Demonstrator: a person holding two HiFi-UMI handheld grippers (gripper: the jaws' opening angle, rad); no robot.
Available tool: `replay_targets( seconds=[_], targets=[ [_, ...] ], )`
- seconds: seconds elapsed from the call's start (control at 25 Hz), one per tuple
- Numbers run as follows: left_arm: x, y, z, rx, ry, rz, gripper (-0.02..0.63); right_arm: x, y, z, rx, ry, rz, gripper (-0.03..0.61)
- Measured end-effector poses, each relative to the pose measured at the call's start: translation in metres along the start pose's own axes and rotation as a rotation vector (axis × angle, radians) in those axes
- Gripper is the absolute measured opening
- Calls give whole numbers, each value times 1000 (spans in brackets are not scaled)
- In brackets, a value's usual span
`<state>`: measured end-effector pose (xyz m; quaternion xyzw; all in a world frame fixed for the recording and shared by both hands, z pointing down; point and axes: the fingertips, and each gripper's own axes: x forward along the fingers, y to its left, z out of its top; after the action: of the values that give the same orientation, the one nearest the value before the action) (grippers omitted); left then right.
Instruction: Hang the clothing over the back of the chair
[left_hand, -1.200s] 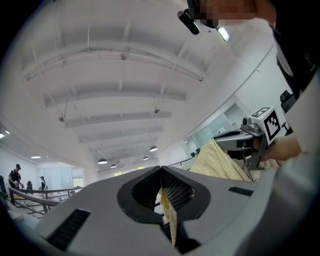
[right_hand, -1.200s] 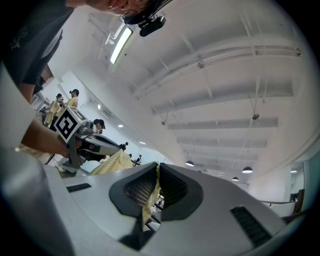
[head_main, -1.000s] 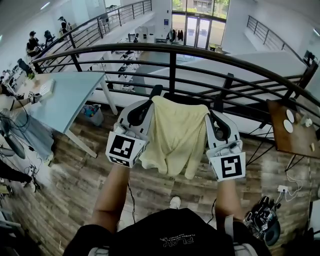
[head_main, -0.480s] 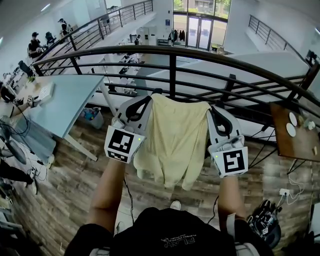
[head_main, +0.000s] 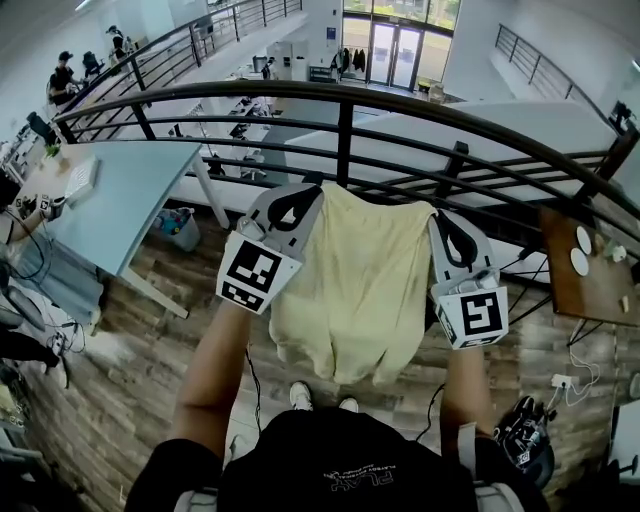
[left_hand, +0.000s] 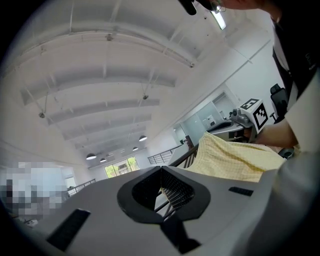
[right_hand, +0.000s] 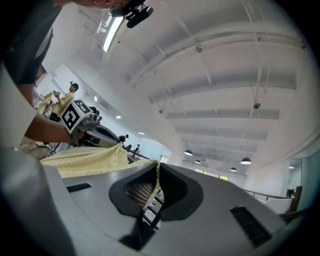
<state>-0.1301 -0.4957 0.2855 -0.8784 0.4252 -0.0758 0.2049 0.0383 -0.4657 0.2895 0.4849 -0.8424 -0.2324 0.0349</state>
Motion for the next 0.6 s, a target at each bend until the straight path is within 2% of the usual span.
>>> replay_targets(
  seconds=[0.24, 0.4, 0.6],
  targets=[
    [15, 0, -10, 17, 12, -87, 18, 14, 2, -10, -30, 71, 12, 31],
    [27, -4, -17, 21, 30, -142, 17, 24, 10, -11, -70, 66, 43, 31],
    [41, -2, -30, 13, 47, -165, 17, 29, 5, -34, -75, 151, 58, 31]
  ],
)
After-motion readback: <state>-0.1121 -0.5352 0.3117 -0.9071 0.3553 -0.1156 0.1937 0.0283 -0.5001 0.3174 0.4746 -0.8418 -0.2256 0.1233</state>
